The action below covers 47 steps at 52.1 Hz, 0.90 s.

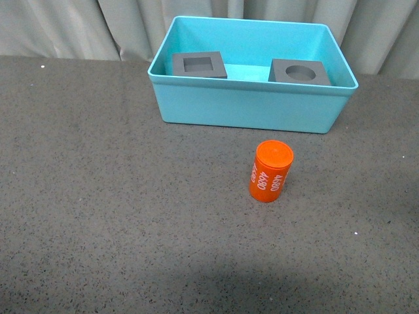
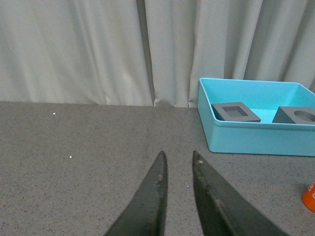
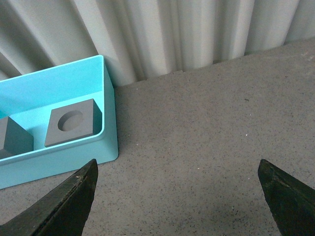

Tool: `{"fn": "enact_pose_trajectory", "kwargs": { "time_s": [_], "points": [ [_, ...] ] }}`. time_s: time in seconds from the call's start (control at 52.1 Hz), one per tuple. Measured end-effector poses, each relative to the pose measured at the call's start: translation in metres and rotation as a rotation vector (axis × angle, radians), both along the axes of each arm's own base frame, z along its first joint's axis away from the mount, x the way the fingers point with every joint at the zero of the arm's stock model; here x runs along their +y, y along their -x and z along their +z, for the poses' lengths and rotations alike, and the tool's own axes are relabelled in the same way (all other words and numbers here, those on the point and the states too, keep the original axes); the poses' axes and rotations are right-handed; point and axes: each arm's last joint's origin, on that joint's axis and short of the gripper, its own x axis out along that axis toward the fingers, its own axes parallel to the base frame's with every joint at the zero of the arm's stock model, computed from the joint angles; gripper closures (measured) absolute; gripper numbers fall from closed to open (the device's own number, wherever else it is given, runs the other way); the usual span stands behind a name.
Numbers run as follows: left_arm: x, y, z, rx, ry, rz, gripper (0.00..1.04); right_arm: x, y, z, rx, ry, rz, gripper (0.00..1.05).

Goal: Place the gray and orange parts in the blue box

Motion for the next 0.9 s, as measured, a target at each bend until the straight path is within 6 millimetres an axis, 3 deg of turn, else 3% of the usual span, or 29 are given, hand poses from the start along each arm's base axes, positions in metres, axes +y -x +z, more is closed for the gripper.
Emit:
{"fn": "enact_pose_trajectory", "kwargs": {
  "time_s": [0.096,0.23,0.518,0.729,0.901],
  "points": [
    [0.0,0.0,0.0,0.0,0.0,0.0,0.71,-0.001,0.0,-0.001,-0.015,0.016,0.032,0.1],
    [0.0,0.0,0.0,-0.001,0.0,0.0,0.51,0.008,-0.011,-0.001,-0.036,0.177,0.335,0.1],
    [0.0,0.0,0.0,-0.001,-0.001,0.0,0.05,0.047,-0.058,-0.015,0.159,0.304,0.779,0.1],
    [0.0,0.0,0.0,-0.001,-0.003,0.0,0.07,0.085,-0.086,-0.029,0.35,0.36,1.021,0.1],
    [0.0,0.0,0.0,-0.001,-0.003,0.0,0.07,0.107,-0.098,-0.042,0.442,0.412,1.073,0.1]
  ]
}}
